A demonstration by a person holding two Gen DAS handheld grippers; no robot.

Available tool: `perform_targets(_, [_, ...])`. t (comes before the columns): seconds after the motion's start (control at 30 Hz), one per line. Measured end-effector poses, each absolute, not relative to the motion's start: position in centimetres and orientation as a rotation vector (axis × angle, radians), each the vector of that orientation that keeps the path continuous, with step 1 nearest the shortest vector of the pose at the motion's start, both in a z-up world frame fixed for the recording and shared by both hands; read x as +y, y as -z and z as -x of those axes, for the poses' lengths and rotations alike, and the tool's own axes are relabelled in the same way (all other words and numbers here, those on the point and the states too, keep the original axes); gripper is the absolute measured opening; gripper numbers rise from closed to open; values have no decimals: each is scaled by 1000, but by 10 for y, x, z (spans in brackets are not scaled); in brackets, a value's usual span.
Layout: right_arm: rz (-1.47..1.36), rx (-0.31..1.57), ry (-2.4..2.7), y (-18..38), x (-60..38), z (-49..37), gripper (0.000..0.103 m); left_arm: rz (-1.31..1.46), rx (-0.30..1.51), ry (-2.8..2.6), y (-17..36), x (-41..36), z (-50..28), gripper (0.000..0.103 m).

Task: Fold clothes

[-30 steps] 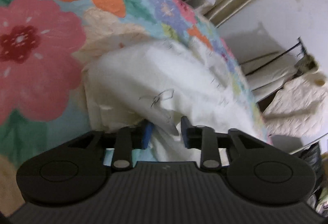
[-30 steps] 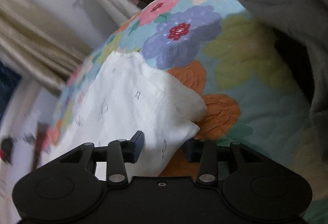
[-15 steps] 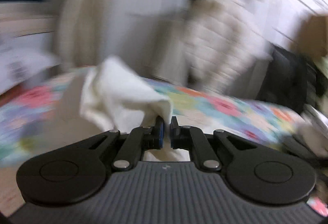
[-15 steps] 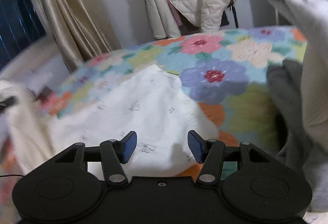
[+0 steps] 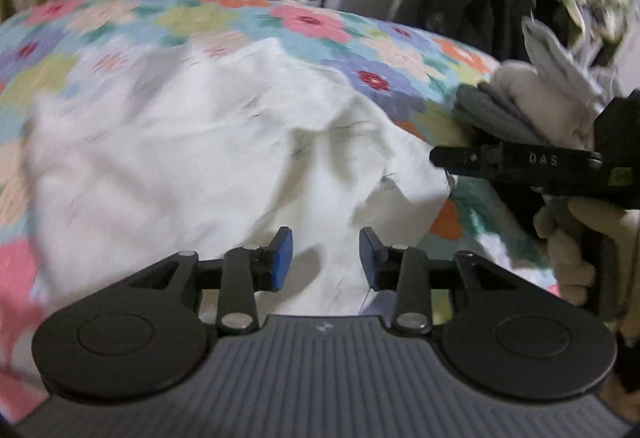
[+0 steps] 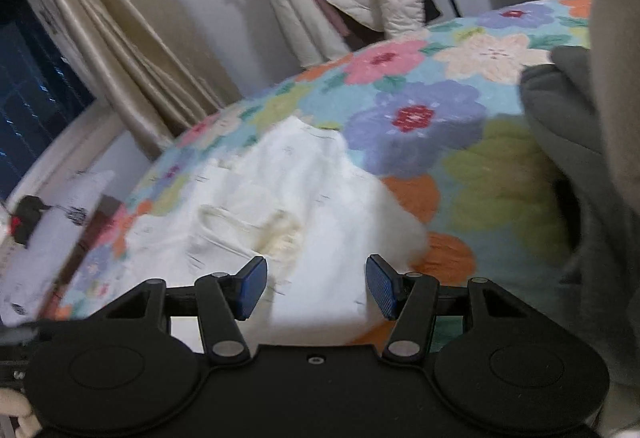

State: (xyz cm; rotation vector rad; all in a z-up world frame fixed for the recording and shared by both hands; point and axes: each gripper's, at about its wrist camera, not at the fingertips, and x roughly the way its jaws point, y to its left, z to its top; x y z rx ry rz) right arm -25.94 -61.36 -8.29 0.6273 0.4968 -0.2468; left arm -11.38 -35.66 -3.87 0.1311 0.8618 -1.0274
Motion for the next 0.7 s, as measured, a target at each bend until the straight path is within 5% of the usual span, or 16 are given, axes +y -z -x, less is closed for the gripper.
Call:
perform_targets(0.2, [-807,465,78,89,-610,246,65,-155,791,874,33,-292,120,52])
perform_targets(0.33, [-982,479,-45,101,-605,239,80,-154,798,833,41,-282,116,53])
perform_targets(0.7, [-921,479,115,109,-597,207,80,-382,755,1045,74,-323,128,55])
